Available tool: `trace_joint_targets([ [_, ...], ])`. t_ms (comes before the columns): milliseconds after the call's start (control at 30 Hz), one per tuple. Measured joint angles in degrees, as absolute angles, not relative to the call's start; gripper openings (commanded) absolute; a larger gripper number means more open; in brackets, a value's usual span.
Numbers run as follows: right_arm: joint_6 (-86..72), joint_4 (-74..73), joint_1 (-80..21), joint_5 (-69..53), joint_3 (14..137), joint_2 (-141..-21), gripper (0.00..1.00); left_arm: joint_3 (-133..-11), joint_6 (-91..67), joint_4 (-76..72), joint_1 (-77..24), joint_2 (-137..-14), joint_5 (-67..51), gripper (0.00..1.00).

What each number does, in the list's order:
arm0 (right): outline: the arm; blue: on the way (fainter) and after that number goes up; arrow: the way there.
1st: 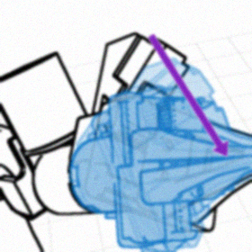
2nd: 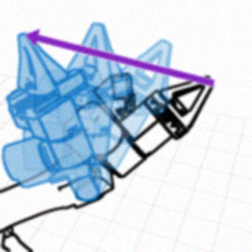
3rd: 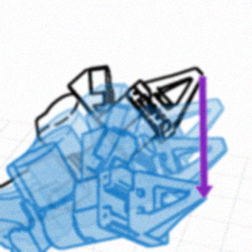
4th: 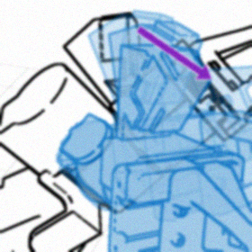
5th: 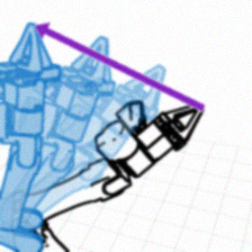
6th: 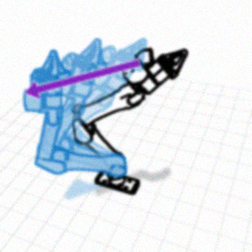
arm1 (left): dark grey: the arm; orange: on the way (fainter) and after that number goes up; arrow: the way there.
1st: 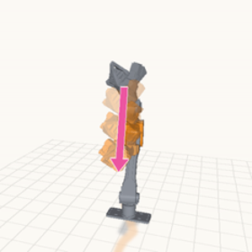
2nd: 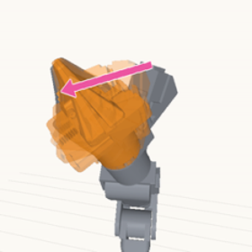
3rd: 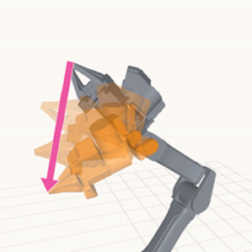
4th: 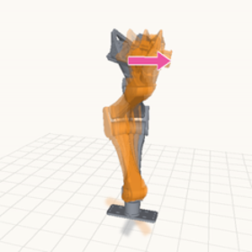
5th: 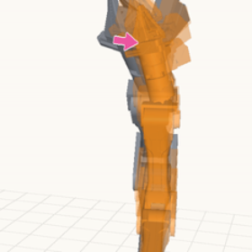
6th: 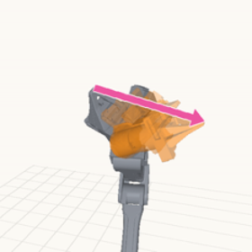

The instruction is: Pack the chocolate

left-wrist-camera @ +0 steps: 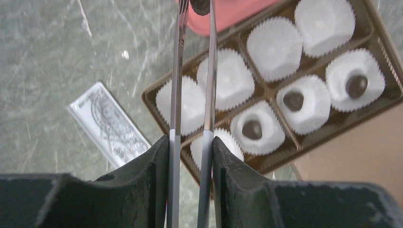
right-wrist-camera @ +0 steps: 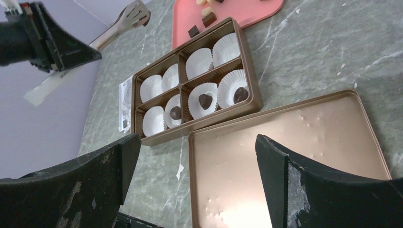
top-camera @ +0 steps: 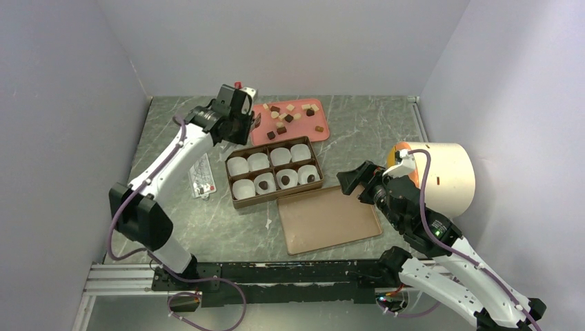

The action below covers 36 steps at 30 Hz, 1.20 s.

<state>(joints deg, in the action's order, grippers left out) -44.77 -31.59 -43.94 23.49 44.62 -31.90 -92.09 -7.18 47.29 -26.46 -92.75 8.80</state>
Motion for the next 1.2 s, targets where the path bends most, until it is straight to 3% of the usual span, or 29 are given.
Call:
trace_joint_targets([
  [533,-44.58,-31.51,-43.94,23.51,44.12,-31.79,0.96,-80.38,-9.93,58.37,-26.46,-75.64,6.68,0.27],
  [1200,-44.60,-31.51,-43.94,23.49,43.55,-31.88,0.96,-71.24,-10.68,66.22,-27.09,-70.43,2.02,0.27],
])
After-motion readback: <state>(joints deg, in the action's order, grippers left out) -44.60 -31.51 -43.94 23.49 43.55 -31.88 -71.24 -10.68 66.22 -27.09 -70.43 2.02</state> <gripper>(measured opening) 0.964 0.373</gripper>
